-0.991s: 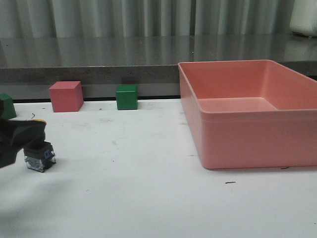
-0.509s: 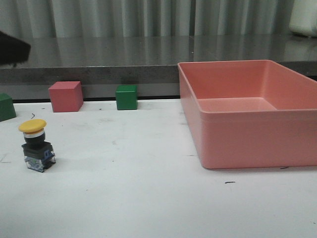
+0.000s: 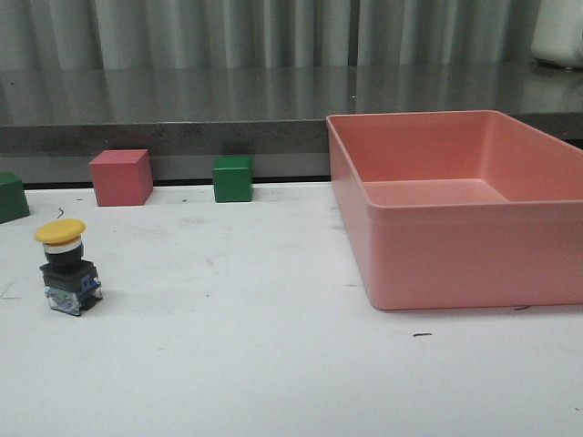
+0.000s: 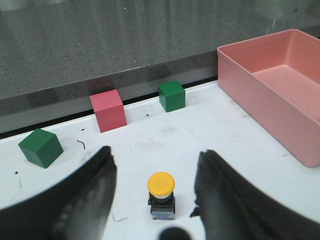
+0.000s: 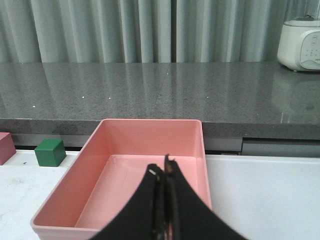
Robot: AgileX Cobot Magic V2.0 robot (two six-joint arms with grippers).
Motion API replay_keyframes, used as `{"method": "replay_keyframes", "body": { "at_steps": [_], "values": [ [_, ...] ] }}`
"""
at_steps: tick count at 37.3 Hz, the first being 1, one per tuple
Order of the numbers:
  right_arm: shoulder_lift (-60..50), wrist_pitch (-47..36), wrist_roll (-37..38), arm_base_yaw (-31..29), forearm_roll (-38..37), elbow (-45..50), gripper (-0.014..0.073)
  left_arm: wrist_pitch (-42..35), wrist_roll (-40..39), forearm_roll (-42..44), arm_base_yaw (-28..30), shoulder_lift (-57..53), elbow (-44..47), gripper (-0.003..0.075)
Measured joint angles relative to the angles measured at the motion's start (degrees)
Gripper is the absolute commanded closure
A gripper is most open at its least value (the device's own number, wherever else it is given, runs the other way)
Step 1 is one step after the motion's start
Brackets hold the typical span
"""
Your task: Place and stand button with both arms
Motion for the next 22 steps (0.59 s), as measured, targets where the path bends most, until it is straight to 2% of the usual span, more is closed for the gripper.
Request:
{"method": "replay_keyframes", "body": {
  "at_steps": [6, 22],
  "values": [
    [0.00, 0.00, 0.00, 0.00, 0.00, 0.00, 0.0664, 5.27, 0.00, 0.00, 0.00, -6.56, 0.00, 0.0734],
    [0.00, 0.00, 0.00, 0.00, 0.00, 0.00, 0.0664, 5.83, 0.00, 0.00, 0.00, -9.12, 0.00, 0.0740]
  ]
}}
